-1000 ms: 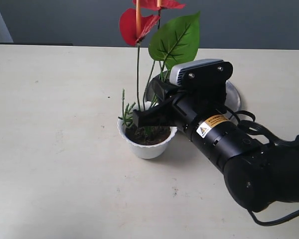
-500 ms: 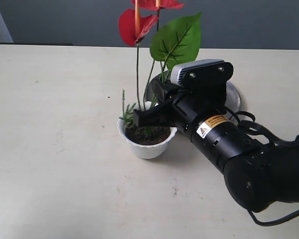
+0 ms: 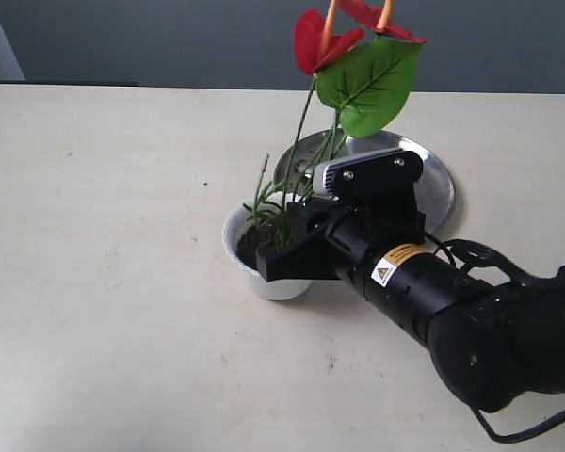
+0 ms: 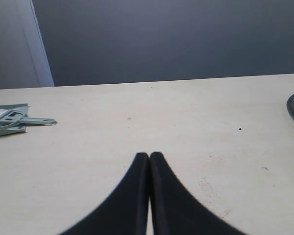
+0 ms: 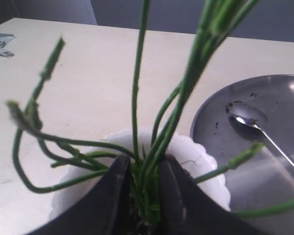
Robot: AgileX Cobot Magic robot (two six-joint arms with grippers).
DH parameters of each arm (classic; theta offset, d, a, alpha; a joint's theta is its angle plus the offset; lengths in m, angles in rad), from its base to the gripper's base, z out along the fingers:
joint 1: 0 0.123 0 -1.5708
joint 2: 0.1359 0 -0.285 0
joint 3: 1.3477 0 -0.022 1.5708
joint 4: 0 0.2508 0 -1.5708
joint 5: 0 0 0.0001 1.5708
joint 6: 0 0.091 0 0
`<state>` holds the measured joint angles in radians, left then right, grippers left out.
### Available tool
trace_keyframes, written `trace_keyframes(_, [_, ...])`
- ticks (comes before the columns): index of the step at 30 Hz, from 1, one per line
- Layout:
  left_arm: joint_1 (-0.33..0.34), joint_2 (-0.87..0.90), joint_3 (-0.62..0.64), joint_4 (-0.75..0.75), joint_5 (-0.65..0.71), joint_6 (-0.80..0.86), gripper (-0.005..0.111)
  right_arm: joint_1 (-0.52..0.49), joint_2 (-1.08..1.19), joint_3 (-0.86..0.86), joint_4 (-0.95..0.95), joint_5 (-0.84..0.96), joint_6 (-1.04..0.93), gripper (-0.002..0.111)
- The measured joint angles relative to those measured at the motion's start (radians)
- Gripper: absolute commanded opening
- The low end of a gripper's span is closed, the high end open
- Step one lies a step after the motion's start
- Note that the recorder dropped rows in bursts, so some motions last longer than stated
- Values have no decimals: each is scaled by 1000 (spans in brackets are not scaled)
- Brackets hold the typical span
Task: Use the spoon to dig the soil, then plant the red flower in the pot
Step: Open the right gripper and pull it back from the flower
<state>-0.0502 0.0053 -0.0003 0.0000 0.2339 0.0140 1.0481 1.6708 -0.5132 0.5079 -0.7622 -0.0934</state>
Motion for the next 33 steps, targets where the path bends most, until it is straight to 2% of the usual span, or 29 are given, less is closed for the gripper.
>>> trace_keyframes(19, [0, 0, 0, 0, 0, 0, 0, 0, -62, 1, -28, 40, 3, 23])
trace_keyframes(27, [0, 0, 0, 0, 0, 0, 0, 0, -157, 1, -46, 75, -12, 22])
trace_keyframes(30, [0, 0, 0, 0, 0, 0, 0, 0, -210, 1, -52, 98, -45, 18])
trace_keyframes(33, [0, 0, 0, 0, 0, 0, 0, 0, -288, 1, -31, 153, -97, 0])
